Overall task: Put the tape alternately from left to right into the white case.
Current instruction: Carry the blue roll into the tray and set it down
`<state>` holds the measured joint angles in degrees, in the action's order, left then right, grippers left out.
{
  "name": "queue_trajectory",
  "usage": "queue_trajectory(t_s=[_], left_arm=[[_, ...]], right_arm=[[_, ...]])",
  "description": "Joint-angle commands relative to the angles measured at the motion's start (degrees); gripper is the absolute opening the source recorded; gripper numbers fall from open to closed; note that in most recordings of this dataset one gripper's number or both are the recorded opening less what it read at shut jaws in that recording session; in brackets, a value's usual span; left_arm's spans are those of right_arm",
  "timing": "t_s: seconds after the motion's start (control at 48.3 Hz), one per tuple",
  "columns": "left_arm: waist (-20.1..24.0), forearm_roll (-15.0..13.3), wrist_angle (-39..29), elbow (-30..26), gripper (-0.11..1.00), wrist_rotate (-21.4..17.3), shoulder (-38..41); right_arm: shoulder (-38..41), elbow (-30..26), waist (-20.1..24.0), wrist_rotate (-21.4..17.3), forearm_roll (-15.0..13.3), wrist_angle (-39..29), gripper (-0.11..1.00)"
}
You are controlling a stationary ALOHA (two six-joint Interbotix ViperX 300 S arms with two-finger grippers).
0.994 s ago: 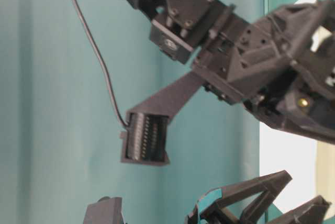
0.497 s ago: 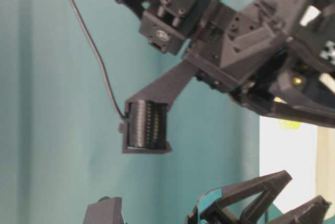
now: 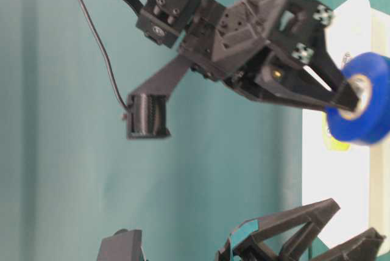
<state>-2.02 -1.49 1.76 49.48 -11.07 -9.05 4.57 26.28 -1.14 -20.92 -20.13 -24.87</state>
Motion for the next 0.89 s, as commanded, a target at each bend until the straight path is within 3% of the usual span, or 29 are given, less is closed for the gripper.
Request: queue_trajectory(t_s=[0.0,0.352,0.642,0.87], left_arm=[[-0.18,-0.09,0.26,-0.53,0.86,0.09,-1.23],[-0.18,-0.09,0.26,-0.53,0.86,0.09,-1.14],[-0.18,0.00,0.26,-0.53,0.86,0.09,-0.79],[-0.18,0.00,0.26,-0.62,0.86,0.18,-0.70]], right_arm=[[-3.16,0.26,-2.46,-0.09,-0.79,0.18,0.03],[-4.48,1.76,-11.43,0.00,-2.81,1.05,0.03],[-3.52,1.76,-18.54,0.00,-7.29,3.43,0.03],[-2.11,1.76,-23.99,0.00,-7.65,6.33,0.03]])
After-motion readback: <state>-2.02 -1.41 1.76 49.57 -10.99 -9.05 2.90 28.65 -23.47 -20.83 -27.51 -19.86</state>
